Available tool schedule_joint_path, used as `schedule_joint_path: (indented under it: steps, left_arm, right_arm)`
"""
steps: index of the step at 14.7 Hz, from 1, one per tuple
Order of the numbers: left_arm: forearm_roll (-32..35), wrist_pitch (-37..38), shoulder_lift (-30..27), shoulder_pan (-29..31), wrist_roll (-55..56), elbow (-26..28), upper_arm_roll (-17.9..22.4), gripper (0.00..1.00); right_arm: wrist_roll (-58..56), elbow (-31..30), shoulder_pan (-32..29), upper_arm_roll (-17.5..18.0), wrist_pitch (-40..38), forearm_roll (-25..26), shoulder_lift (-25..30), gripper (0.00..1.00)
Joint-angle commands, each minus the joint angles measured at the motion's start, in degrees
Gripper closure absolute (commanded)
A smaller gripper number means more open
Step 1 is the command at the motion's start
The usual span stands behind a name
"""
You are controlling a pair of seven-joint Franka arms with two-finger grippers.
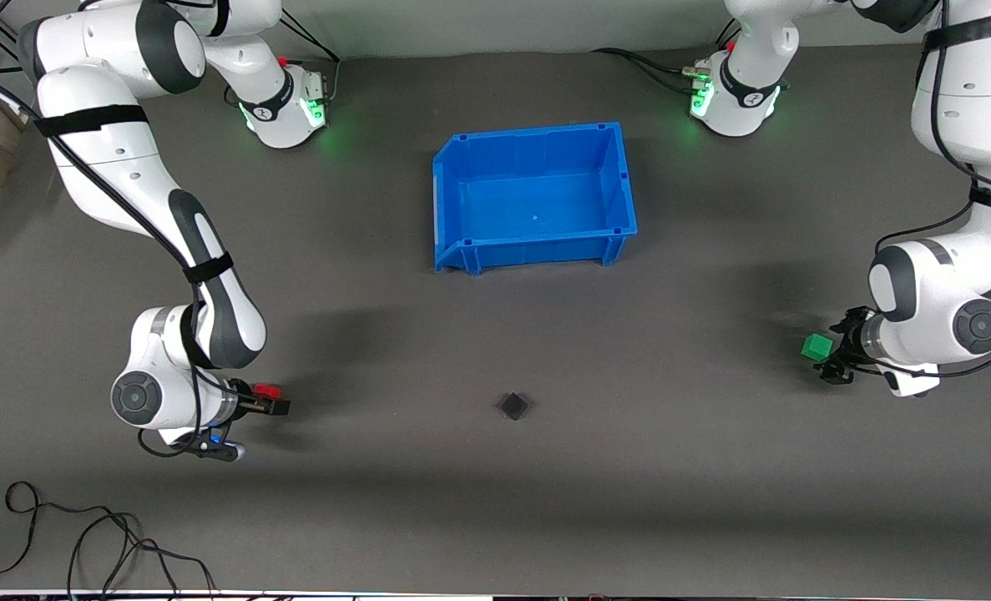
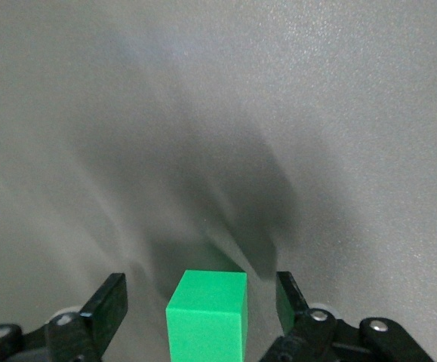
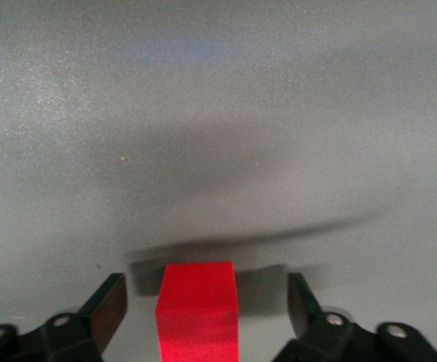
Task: Attach green and red cubes to black cube
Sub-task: 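Close the right gripper on the red cube while the left gripper grasps the green cube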
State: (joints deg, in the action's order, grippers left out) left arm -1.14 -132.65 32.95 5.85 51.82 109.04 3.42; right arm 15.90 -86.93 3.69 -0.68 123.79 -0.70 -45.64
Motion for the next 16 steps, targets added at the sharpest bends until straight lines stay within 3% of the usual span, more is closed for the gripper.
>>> schedule_joint_path:
  steps: [1,2,5,9,12,14,16]
  left_arm:
    - [0.6,-0.7,-0.1,0.3,-2.8,-0.3,0.3,0.24]
    - [0.4,-0.8,0.0,0.2,-2.8,-0.3,0.3,0.29]
    - [-0.1,-0.2,0.0,0.0,-2.1,-0.2,0.2,0.3]
    - [-0.4,0.1,-0.2,-0.1,-1.8,-0.3,0.2,0.3]
    - [-0.4,0.5,-0.2,-0.6,-1.8,-0.3,0.2,0.31]
    - [-0.4,0.4,-0.2,-0.6,-1.8,-0.4,0.2,0.46]
    - [-0.4,0.5,-0.2,-0.6,-1.7,-0.4,0.2,0.65]
  right_arm:
    - [1.1,0.4,0.3,-0.2,0.7,0.0,-0.3,0.69]
    - [1.1,0.4,0.4,-0.2,0.7,0.1,-0.3,0.82]
    - [1.1,0.3,0.4,-0.2,0.7,0.0,-0.3,0.99]
    - [1.7,0.4,-0.3,0.0,-0.7,-2.2,0.7,1.0]
    - [11.3,0.4,0.4,-0.1,-5.8,-13.2,3.9,1.0]
    - [24.2,0.5,1.0,0.3,-6.4,-15.9,4.6,1.0]
    - [29.3,0.5,2.5,0.5,-6.0,-19.9,4.5,1.0]
